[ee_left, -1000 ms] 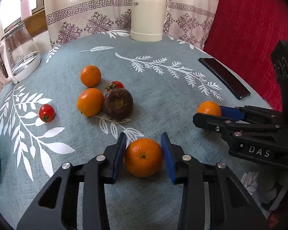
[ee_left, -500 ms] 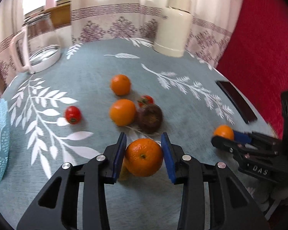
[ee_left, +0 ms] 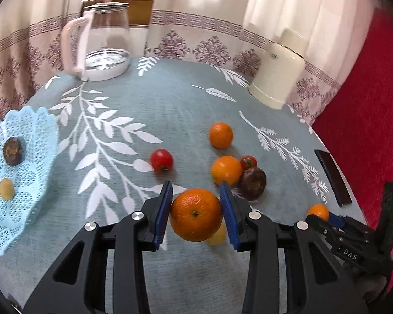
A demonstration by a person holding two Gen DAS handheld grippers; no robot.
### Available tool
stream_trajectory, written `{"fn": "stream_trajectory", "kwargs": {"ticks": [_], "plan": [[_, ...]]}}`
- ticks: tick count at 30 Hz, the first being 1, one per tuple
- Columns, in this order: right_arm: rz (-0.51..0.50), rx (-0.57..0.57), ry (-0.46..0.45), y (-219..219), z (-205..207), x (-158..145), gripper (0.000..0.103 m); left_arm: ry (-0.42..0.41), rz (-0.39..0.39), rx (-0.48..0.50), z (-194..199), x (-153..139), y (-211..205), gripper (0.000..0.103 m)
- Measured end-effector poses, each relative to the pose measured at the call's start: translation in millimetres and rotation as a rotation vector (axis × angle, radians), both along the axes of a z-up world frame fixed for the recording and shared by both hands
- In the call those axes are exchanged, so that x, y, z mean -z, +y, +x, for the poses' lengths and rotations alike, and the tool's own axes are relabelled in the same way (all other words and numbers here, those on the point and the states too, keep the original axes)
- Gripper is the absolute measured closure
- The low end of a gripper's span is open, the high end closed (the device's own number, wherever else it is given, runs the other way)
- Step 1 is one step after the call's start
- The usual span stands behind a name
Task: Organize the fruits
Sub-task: 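Carry the tangerine into the blue basket with the left gripper and release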
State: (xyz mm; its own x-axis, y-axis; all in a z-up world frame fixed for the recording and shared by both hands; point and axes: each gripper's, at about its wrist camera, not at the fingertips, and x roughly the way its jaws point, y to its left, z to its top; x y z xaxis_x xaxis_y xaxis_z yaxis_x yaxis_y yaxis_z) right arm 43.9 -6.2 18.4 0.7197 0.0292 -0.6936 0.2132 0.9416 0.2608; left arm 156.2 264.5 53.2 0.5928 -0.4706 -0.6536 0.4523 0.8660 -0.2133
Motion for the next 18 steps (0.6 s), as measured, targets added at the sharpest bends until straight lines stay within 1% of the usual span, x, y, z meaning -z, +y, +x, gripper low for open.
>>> {"fn": "stream_trajectory", "kwargs": {"ticks": [4,6,10,18], "plan": [[-0.002,-0.007,-0.004,4.6,-0.8,-1.8,0.058,-0.012,-0.001,-0.041,0.6,-4.3,12.9,0.065],[-0.004,-0.014,-0.006,7.9,-0.8,-2.8,0.058,-0.032,0.008,-0.069,-0.6,-8.8,20.7,0.065],[-0.006,-0.029,-0.008,14.9,-0.3,-4.5,0.058,-0.056,0.0,-0.118,-1.1,-17.6,38.0,0.065],[-0.014,-0.055,-0.011,28.8,1.5,-8.6,0.058,-0.124,0.024,-0.299,-1.3,-34.1,87.6,0.065]]}}
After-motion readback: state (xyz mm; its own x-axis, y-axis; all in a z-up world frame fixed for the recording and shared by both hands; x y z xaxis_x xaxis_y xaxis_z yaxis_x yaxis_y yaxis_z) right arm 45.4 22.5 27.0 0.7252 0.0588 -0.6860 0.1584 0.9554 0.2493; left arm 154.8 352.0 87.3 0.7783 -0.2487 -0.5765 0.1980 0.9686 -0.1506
